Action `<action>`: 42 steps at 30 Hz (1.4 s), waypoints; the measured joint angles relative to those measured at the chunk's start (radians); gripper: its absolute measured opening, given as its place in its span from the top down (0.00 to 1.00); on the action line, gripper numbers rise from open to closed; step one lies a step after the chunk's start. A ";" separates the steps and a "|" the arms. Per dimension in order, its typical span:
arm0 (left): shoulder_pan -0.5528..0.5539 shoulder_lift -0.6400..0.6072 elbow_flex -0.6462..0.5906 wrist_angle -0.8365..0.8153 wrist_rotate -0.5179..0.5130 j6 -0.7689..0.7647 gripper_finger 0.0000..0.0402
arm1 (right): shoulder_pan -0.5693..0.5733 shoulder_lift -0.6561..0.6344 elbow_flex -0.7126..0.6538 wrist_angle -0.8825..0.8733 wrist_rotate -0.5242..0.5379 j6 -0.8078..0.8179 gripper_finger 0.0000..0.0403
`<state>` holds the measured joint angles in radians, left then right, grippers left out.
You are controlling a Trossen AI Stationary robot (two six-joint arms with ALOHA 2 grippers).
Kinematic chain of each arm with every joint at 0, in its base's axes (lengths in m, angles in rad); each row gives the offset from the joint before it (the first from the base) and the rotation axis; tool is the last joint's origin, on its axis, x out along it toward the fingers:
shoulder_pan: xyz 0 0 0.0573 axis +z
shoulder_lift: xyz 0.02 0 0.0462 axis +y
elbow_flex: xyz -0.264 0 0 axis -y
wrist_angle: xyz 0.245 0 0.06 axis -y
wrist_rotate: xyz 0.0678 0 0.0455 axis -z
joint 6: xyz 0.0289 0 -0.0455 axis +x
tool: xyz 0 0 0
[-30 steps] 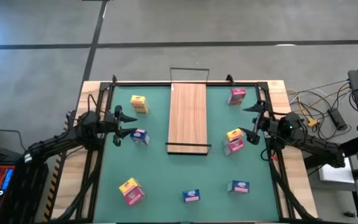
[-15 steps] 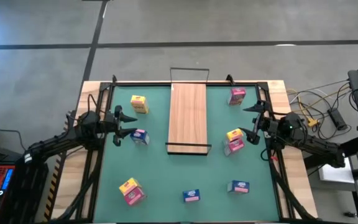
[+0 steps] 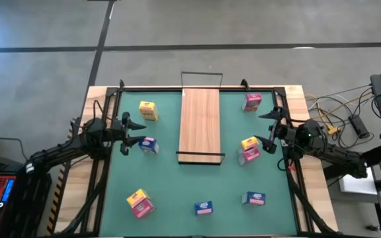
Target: Stack cereal on shelf
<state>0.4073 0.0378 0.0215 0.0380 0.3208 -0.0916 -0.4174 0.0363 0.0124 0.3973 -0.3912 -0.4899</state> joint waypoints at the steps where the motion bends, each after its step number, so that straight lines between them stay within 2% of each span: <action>1: 0.000 0.000 0.000 0.000 0.000 0.000 0.49 | 0.000 0.000 0.000 0.000 0.000 0.000 0.11; 6: 0.000 0.000 0.000 0.000 0.000 0.000 0.49 | 0.000 0.000 0.000 0.000 -0.001 0.033 0.11; 12: 0.000 0.000 0.000 0.000 0.000 0.000 0.49 | 0.000 0.000 0.000 0.001 -0.001 0.264 0.11; 18: 0.000 0.000 0.000 0.000 0.000 0.000 0.49 | 0.000 0.000 0.000 0.000 0.004 0.262 0.11; 24: 0.000 0.000 0.000 0.000 0.000 0.000 0.49 | 0.000 0.000 0.000 -0.021 0.100 0.262 0.11; 35: 0.000 0.000 0.000 0.000 0.000 0.000 0.49 | 0.000 0.000 0.000 -0.064 0.180 0.149 0.01; 39: 0.000 0.000 0.000 0.000 0.000 0.000 0.49 | -0.007 0.000 0.000 -0.060 0.234 0.181 0.01; 42: 0.000 0.000 0.000 0.000 0.000 0.000 0.49 | -0.009 0.001 0.009 -0.053 0.223 0.194 0.01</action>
<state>0.4074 0.0376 0.0213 0.0381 0.3209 -0.0916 -0.4263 0.0371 0.0217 0.3443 -0.1685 -0.2955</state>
